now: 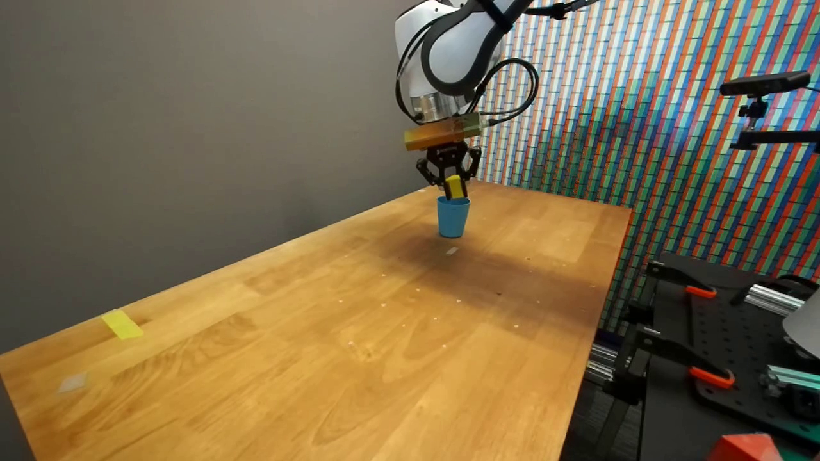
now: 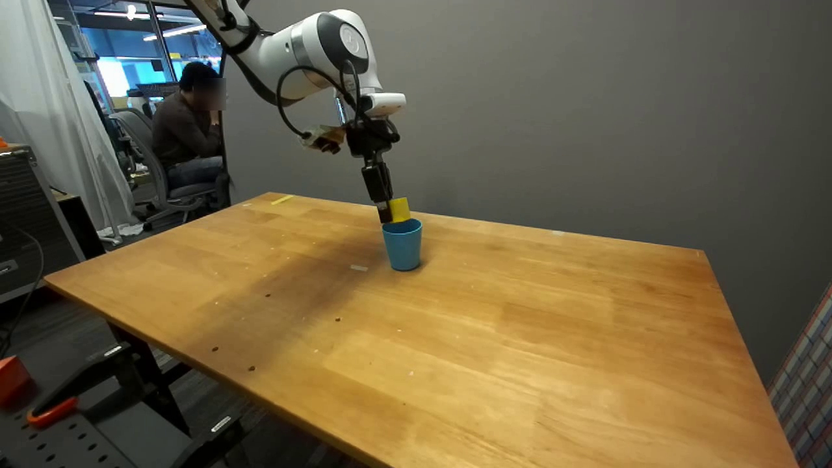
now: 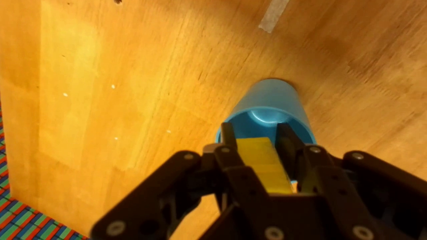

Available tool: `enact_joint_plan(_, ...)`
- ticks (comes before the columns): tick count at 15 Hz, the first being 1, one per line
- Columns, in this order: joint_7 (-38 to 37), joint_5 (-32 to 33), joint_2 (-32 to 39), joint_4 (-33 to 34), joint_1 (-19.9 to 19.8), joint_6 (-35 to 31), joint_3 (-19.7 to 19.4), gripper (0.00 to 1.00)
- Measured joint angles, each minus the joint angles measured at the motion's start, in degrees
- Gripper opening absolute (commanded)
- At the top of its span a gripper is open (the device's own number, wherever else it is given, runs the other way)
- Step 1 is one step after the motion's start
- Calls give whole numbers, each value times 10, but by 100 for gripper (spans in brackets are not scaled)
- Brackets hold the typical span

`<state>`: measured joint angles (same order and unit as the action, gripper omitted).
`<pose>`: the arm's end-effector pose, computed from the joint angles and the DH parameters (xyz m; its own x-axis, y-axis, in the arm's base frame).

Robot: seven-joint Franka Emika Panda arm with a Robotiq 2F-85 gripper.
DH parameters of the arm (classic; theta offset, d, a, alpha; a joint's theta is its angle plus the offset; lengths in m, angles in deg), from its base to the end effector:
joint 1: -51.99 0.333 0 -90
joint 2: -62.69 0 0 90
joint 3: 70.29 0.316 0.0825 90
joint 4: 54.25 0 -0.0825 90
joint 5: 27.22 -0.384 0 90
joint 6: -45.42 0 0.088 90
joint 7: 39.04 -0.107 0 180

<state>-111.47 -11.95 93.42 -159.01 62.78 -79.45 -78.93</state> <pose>0.6286 0.0189 0.2302 0.5204 -0.8336 0.1852 -0.8421 -0.4650 0.2732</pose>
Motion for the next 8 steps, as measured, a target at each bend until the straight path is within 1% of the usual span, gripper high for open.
enact_joint_plan(2,0,0,0,4,-2,0,0,81)
enact_joint_plan(4,1,0,0,5,-4,-1,0,97)
enact_joint_plan(5,1,-1,0,5,-4,-4,1,100)
enact_joint_plan(8,18,-1,-16,-2,-5,-33,13,100)
